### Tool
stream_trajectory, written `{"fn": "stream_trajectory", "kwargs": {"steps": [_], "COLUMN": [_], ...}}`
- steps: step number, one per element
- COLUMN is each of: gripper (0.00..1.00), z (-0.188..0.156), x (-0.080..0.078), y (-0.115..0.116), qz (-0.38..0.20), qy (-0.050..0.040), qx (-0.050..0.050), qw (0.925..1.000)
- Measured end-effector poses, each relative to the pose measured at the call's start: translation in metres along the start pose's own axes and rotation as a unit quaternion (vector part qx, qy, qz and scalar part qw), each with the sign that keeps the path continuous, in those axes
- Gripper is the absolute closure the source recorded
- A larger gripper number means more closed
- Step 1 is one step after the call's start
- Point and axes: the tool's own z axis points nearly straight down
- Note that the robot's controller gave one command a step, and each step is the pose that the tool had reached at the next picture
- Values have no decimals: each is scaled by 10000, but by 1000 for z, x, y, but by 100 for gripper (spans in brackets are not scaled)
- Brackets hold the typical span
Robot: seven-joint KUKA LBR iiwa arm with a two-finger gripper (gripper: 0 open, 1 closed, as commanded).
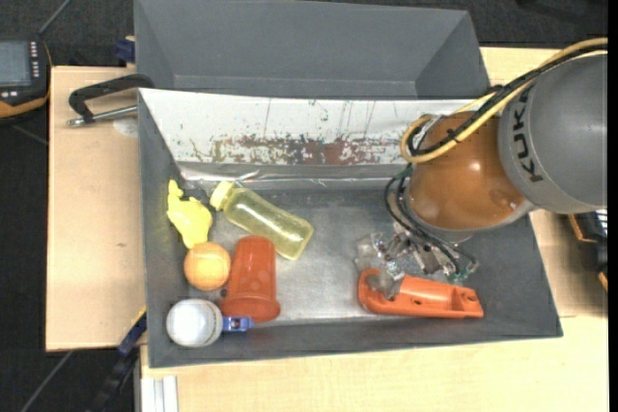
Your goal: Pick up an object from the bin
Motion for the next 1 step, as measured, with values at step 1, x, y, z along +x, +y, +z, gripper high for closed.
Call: {"fn": "stream_trajectory", "kwargs": {"steps": [1], "gripper": [100], "z": [-10], "x": [-1], "y": [-4], "qz": [-44], "qy": [-24], "qx": [0], "qw": [10000]}}
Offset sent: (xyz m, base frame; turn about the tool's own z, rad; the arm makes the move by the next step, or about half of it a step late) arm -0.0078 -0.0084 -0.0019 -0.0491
